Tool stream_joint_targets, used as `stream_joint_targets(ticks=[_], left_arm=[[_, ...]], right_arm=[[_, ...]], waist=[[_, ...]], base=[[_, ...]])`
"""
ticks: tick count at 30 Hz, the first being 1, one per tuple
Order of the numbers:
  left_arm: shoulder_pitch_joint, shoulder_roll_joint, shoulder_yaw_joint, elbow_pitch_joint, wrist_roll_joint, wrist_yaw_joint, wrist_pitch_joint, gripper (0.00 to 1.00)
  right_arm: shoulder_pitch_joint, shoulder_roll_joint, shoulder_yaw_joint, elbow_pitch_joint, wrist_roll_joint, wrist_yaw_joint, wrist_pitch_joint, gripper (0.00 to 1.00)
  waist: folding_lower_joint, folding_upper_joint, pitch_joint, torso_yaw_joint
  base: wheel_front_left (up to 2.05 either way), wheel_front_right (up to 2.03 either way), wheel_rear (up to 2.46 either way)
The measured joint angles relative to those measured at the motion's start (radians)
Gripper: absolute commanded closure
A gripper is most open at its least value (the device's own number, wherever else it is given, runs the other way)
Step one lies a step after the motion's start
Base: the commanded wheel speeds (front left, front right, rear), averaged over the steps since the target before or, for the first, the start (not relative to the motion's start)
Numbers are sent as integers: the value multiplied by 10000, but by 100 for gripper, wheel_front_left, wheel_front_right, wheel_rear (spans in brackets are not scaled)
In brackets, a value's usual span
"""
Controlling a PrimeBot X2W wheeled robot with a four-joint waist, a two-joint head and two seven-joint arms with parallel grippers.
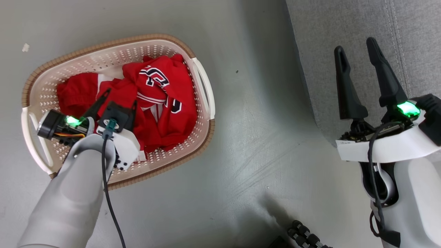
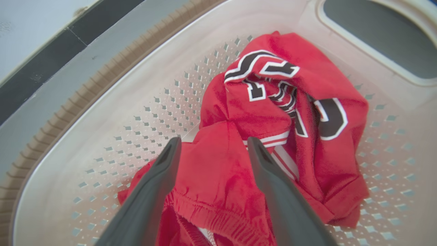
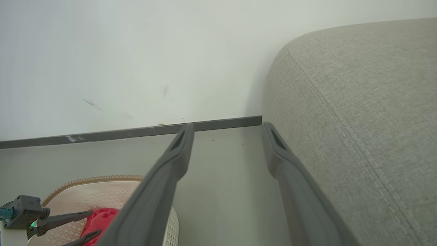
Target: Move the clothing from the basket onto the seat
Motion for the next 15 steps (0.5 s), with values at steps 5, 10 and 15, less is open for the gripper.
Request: stream_joint_targets(ticks=[5, 10, 15], left_arm=[[-311, 54, 132, 447, -23, 81, 276, 0], [-474, -10, 169, 775, -36, 82, 364, 0], [-676, -63, 173, 1097, -75, 84, 460, 12]], right_arm=[[-334, 0, 111, 42, 79, 0, 0, 0], [-426, -2, 178, 98, 92, 0, 0, 0], [-516, -2, 217, 203, 88, 0, 0, 0]], waist=[[0, 0, 224, -134], [0, 0, 321, -205], [-1, 0, 352, -246]], base=[[0, 0, 0], [0, 0, 0], [0, 0, 0]])
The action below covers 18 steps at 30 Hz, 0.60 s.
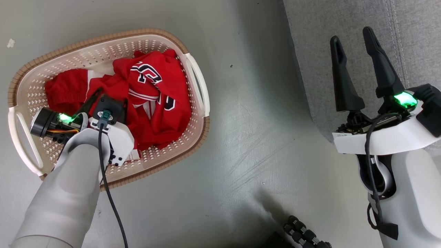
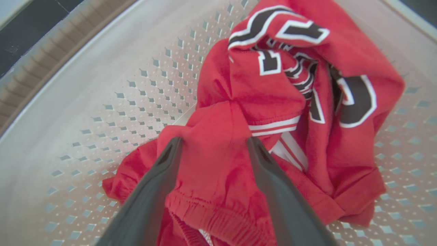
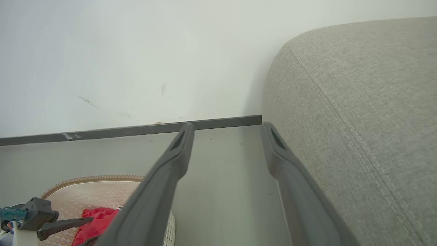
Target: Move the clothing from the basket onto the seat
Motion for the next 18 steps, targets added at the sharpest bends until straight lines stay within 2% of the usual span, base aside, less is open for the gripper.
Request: stream_joint_targets(ticks=[2, 3, 4, 18], left_arm=[[-54, -4, 2, 86, -2, 2, 2, 56], [-70, -13, 2, 128, -2, 2, 2, 74], [-78, -29, 0, 174, -4, 2, 0, 100], [-236, -199, 38, 165, -228, -73, -504, 100]], right_arm=[[-8, 0, 12, 15, 0, 0, 0, 0], [-8, 0, 13, 23, 0, 0, 0, 0], [-9, 0, 13, 31, 0, 0, 0, 0], [-69, -2, -150, 176, -15, 0, 0, 0]], waist=[[0, 0, 2, -14], [0, 0, 1, -20], [0, 0, -1, -23], [0, 0, -132, 87]], base=[[0, 0, 0], [0, 0, 0], [0, 0, 0], [0, 0, 0]])
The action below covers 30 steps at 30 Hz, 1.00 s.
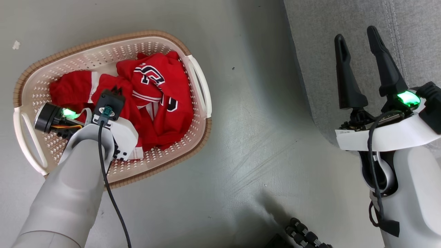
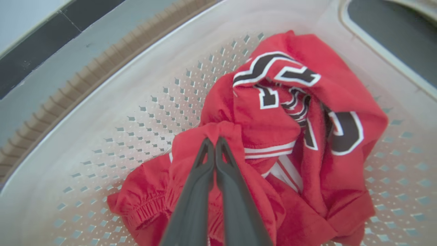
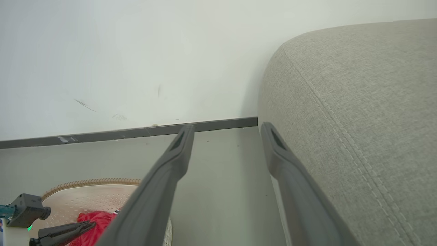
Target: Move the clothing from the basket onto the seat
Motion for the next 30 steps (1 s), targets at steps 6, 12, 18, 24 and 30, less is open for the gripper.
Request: stream_joint_targets(ticks=[6, 12, 18, 24, 30], left_arm=[[6, -48, 44, -345, -94, -35, -230, 100], [195, -117, 88, -989, -353, -65, -320, 100], [494, -119, 159, -2057, -443, -65, -320, 100], [697, -134, 186, -3875, -510, -65, -320, 100], [1436, -105, 215, -5244, -583, -58, -337, 100]], right_arm=[[-226, -2, 48, 50, -148, 0, 0, 0], [-381, -12, 81, 190, -267, 0, 0, 0], [-399, -23, 215, 385, -723, 0, 0, 0], [-419, -86, 535, 671, -953, 2, -2, 0], [-605, -337, 882, 966, -1053, 2, -2, 0]], waist=[[0, 0, -127, 153], [0, 0, -354, 391], [0, 0, -672, 662], [0, 0, -1061, 954], [0, 0, -1523, 1260]], base=[[0, 0, 0], [0, 0, 0], [0, 0, 0], [0, 0, 0], [0, 0, 0]])
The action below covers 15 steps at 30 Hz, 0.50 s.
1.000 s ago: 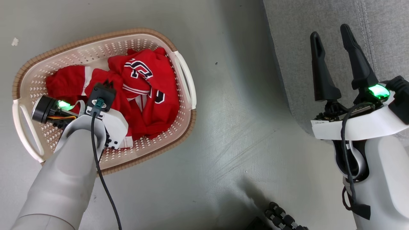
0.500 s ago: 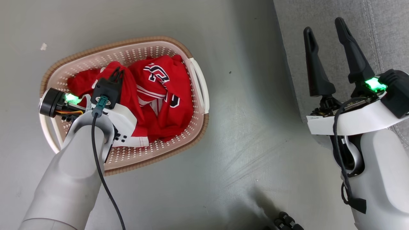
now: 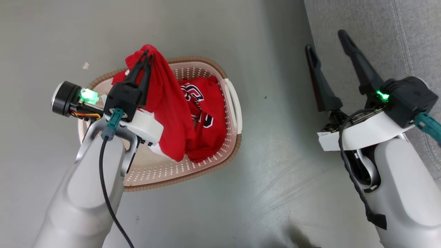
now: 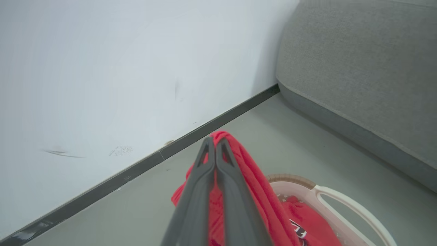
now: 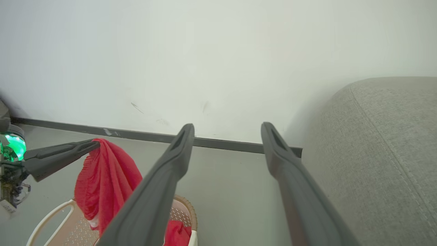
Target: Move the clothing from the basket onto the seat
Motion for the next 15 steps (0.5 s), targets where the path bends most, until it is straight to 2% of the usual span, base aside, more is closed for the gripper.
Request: stream_joint_targets(ticks=[15], left_arm=[[1288, 270, 69, -2863, -102, 38, -12, 100]], right_arm=[[79, -479, 708, 815, 4, 0, 0, 0]], waist=[[0, 0, -1451, 737]], base=[[0, 0, 0]])
